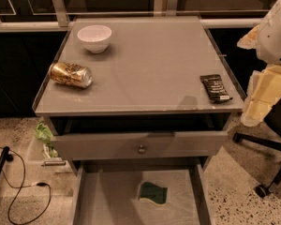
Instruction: Pick sponge from middle drawer and place on counter
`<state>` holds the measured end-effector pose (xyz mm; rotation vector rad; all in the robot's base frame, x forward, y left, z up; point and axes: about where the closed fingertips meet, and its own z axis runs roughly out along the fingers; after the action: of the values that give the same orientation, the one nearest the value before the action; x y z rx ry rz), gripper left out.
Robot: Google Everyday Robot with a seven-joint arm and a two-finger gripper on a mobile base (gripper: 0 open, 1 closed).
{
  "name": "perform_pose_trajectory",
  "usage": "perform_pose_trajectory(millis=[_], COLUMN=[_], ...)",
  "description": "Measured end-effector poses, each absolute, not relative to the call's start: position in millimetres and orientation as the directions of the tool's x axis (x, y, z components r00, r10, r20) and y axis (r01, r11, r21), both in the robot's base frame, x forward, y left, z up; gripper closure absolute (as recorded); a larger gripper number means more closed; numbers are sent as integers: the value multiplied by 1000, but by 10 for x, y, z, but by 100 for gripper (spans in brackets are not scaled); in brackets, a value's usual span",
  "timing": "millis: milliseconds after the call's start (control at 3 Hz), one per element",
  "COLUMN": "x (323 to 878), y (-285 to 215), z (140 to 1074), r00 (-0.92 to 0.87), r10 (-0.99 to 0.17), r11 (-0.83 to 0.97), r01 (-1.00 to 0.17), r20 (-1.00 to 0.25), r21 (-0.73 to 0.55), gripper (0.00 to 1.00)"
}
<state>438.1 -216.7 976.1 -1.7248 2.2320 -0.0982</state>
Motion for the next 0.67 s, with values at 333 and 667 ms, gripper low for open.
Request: perform_pose_trajectory(millis=[333,667], x=[4382,4379], y=[-2166,-2233], z=[9762,9423], r00=[-222,-232], r10=[-953,-953], r11=[270,271], r01=[-931,-941], r20=[-207,-194], r21=[-246,-205], gripper=[0,0])
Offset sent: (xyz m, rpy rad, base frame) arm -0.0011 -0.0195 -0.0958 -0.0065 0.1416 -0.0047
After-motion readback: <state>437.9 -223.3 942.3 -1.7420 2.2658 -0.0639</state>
